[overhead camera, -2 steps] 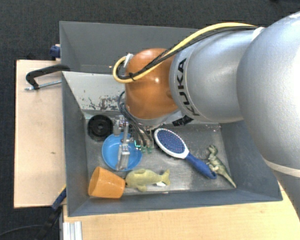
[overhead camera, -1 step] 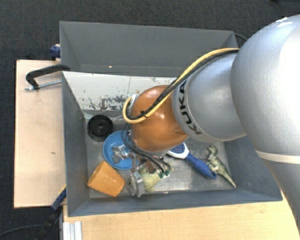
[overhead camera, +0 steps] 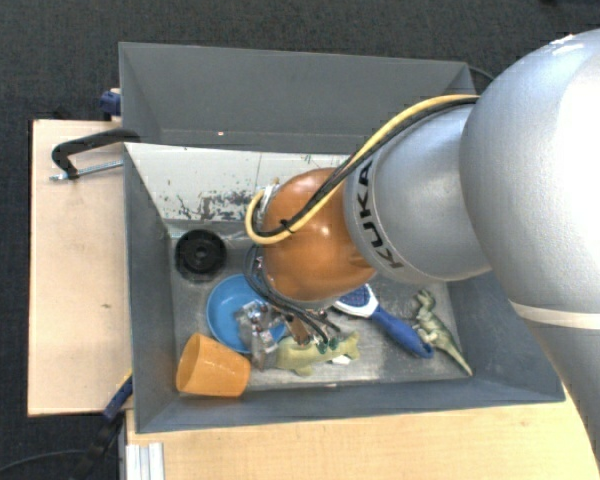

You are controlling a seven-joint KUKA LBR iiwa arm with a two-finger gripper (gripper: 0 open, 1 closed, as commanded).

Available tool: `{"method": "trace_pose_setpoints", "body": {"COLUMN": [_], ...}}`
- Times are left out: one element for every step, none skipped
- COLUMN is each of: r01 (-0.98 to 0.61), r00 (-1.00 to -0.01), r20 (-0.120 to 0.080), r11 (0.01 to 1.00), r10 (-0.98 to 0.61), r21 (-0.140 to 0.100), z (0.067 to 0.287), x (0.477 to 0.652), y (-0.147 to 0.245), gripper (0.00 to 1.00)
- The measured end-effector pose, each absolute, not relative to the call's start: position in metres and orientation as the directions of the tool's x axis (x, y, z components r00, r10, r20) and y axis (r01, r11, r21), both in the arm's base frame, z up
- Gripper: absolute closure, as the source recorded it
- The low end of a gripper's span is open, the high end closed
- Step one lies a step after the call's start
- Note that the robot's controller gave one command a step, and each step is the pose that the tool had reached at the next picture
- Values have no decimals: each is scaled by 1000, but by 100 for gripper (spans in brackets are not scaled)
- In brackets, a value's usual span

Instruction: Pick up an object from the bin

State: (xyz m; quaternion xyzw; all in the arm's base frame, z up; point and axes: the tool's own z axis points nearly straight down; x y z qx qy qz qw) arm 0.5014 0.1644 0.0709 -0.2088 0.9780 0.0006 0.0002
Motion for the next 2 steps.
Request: {"method": "trace_pose_setpoints", "body": {"r01": [-562, -630], "r00": [-827, -777], "r20": [-15, -11], "r11": [827, 777], "r10": [-562, -630], "r21": [-5, -1], "z": [255, 240], "x": [532, 583], "y": [153, 202], "gripper": [100, 100]}}
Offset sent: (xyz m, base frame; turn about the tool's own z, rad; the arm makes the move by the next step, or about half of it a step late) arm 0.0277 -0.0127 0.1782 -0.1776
